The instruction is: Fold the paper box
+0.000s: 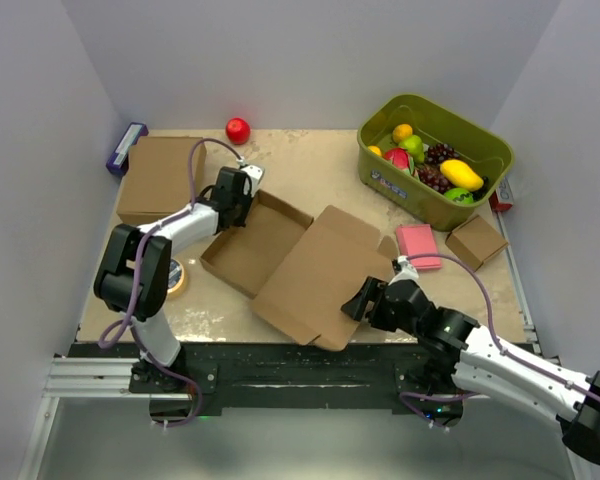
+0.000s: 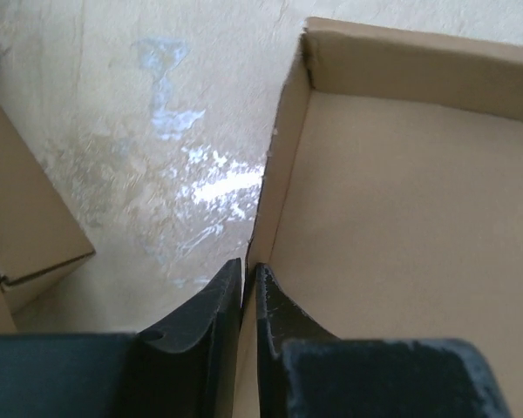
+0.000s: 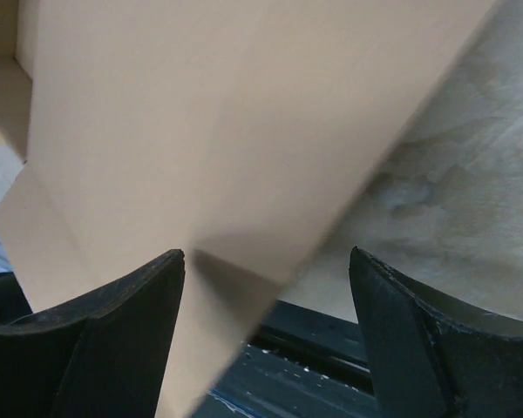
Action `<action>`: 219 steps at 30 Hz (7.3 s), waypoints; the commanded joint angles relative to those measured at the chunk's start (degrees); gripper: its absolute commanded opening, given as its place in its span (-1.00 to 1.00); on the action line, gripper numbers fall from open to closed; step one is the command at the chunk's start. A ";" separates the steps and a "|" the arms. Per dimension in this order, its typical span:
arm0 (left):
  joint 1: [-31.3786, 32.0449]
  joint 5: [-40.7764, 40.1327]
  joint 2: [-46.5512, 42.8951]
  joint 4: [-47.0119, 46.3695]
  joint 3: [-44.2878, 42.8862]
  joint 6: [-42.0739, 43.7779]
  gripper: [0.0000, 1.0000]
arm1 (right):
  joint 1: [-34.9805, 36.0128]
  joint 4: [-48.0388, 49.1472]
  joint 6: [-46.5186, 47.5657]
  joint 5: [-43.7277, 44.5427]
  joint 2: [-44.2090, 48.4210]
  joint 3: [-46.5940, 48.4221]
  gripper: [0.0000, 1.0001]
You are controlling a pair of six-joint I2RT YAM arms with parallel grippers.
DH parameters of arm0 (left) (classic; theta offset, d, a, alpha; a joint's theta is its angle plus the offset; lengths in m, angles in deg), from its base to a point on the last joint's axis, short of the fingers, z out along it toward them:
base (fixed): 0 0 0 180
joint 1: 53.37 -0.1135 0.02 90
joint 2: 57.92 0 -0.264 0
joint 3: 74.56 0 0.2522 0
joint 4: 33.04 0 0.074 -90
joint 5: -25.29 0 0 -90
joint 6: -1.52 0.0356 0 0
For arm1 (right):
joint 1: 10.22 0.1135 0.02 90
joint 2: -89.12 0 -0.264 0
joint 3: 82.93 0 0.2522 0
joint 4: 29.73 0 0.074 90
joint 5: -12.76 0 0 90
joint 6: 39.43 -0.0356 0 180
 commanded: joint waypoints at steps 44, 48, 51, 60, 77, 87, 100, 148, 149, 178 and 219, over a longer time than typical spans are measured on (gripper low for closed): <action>2.45 35.84 -36.30 -8.53 6.18 2.51 0.74 | -0.84 -11.25 40.09 5.24 -13.25 39.23 -0.95; 0.17 39.96 -37.27 -10.99 7.15 4.79 0.77 | -2.33 -14.23 44.33 -1.43 -16.76 44.59 -0.96; -1.06 42.87 -37.45 -11.25 6.97 5.68 0.78 | -3.91 -15.11 47.76 -7.59 -19.05 47.15 -0.96; -6.42 52.27 -38.94 -17.22 10.13 5.25 0.82 | -7.87 -15.47 54.53 -19.81 -22.92 50.40 -1.00; -9.59 66.33 -32.79 -19.17 9.17 3.31 0.50 | -9.10 -13.97 60.24 -27.21 -25.38 51.98 -1.00; -9.59 63.97 -32.26 -17.67 9.87 3.31 -1.00 | -9.81 -10.28 57.79 -13.26 -24.68 53.13 -0.04; -9.77 49.47 -32.79 -21.89 11.98 -1.53 -1.00 | -10.24 -1.06 49.97 7.77 -9.32 36.01 0.98; -11.70 23.38 -30.67 -22.27 17.08 -12.86 0.59 | -14.73 36.49 54.62 12.09 -24.51 21.66 0.36; -11.70 20.40 -32.07 -16.76 17.43 -13.21 0.64 | -14.64 35.96 54.79 11.48 -24.07 22.01 0.65; -16.01 -11.71 -24.98 11.07 27.72 -32.99 0.80 | -14.90 27.16 55.23 7.42 -4.55 21.93 0.98; -4.94 2.62 -49.39 16.61 27.72 -30.88 -1.00 | -14.90 24.97 55.15 10.42 -3.15 20.78 0.98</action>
